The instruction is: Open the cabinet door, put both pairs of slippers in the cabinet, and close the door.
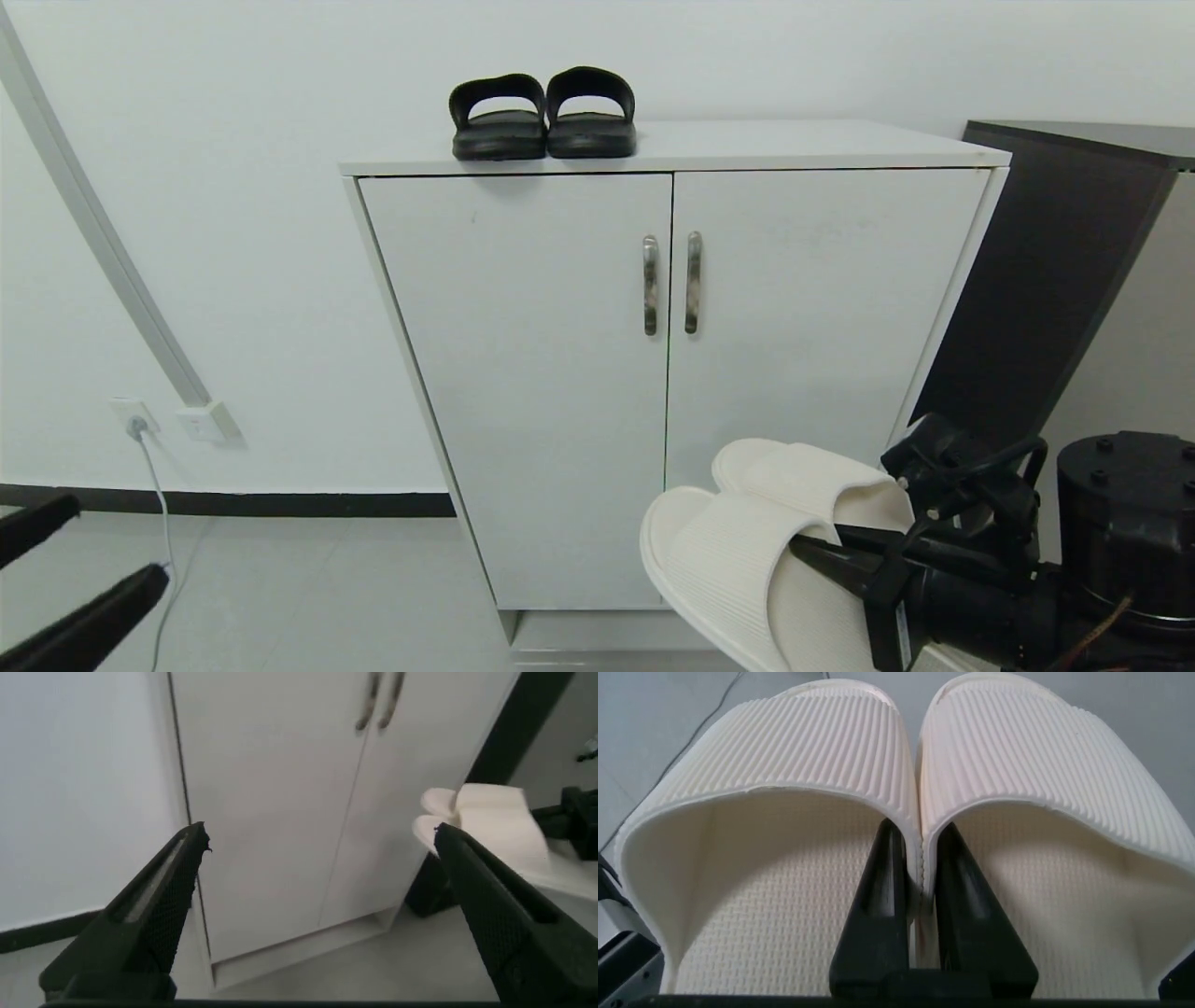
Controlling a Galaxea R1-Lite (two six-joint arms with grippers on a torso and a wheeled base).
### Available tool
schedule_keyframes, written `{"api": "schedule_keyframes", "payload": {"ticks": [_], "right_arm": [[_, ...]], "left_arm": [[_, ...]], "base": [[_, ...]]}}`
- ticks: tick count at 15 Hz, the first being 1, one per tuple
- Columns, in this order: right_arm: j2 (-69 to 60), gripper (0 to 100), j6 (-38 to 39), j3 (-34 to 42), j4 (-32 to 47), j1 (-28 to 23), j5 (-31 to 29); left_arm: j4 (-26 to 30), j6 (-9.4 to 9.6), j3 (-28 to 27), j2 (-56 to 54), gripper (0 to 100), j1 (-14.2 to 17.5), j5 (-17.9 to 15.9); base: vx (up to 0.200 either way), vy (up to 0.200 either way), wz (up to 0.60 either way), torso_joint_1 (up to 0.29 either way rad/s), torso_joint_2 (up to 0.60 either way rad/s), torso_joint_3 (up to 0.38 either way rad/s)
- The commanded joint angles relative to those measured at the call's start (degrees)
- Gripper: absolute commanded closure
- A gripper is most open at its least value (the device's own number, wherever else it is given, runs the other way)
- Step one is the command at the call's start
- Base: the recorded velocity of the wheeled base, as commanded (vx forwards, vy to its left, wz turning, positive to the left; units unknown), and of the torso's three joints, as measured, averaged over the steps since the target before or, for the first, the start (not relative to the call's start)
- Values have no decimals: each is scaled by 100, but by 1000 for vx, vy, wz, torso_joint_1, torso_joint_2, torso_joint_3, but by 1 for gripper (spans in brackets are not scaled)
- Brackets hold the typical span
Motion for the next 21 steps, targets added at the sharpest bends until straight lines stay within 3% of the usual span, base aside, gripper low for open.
{"api": "schedule_keyframes", "payload": {"ticks": [1,2,5,7,11,16,17,19,21], "right_arm": [[-15,100,-3,2,-1,2,-8],[-15,100,-3,2,-1,2,-8],[-50,100,-3,20,8,11,-8],[-50,100,-29,11,8,20,-8],[-33,100,-126,20,8,64,0],[-50,100,-205,90,17,151,-70],[-50,100,-231,99,8,151,-70],[-59,100,-231,99,8,151,-79],[-59,100,-231,90,8,143,-79]], "left_arm": [[-30,-17,-704,1093,0,-257,-202],[-30,-8,-792,1181,0,-389,-202],[-39,-26,-1293,1831,0,-1268,-175],[-109,-43,-1636,2341,0,-1505,-175],[-1428,-360,-2295,3827,0,-2419,-158],[-1533,-395,-3402,5110,0,-3254,-175],[-1533,-544,-3604,5242,0,-3333,-219],[-1533,-1019,-4096,5584,0,-3421,-289],[-1498,-1168,-4430,5936,0,-3447,-395]], "base": [[0,0,0,0,0,0],[0,0,0,0,0,0],[0,0,0,0,0,0],[0,0,0,0,0,0],[0,0,0,0,0,0],[0,0,0,0,0,0],[0,0,0,0,0,0],[0,0,0,0,0,0],[0,0,0,0,0,0]]}}
